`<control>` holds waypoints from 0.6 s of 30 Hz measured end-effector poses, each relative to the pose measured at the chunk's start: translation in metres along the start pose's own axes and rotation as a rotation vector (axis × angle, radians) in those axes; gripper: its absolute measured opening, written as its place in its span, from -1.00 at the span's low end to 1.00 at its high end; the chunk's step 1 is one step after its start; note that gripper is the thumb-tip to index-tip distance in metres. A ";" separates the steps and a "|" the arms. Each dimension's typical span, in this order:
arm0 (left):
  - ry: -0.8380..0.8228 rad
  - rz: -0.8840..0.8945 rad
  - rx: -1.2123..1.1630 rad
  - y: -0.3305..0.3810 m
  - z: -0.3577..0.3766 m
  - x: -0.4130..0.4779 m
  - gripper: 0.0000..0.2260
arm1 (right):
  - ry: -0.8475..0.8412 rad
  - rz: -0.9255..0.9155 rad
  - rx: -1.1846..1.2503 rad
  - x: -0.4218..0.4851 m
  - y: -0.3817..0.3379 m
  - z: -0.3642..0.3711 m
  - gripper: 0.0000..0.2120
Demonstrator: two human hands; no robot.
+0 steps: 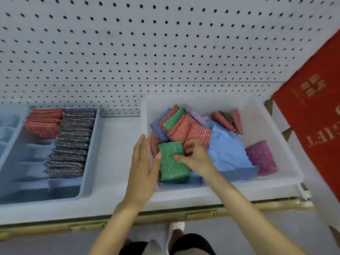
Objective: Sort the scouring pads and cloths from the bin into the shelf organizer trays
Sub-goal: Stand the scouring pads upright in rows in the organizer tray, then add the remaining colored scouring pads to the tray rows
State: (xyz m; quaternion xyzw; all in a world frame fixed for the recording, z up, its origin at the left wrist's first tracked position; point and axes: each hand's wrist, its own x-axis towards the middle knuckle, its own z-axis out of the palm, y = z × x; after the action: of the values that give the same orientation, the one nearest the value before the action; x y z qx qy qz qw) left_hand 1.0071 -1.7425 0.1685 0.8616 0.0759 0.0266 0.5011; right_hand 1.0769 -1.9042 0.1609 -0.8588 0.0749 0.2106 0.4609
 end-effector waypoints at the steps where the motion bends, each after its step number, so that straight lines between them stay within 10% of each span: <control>1: 0.019 -0.015 0.007 0.000 0.000 -0.001 -0.53 | -0.031 -0.012 -0.023 0.001 -0.003 0.005 -0.48; 4: 0.062 -0.086 -0.016 0.001 0.000 -0.002 -0.50 | -0.080 -0.038 -0.109 0.002 -0.006 0.012 -0.44; 10: 0.172 -0.190 -0.117 0.013 0.004 -0.010 -0.55 | -0.206 0.246 0.472 -0.003 -0.004 -0.003 -0.68; 18: 0.221 -0.187 -0.148 0.030 -0.004 -0.011 -0.66 | -0.240 0.087 0.445 -0.018 -0.015 -0.016 -0.90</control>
State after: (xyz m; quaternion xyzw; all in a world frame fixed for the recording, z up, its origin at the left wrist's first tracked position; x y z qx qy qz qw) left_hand 0.9986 -1.7555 0.1968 0.8033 0.2086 0.0801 0.5521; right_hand 1.0706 -1.9096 0.1875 -0.7011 0.1012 0.3089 0.6347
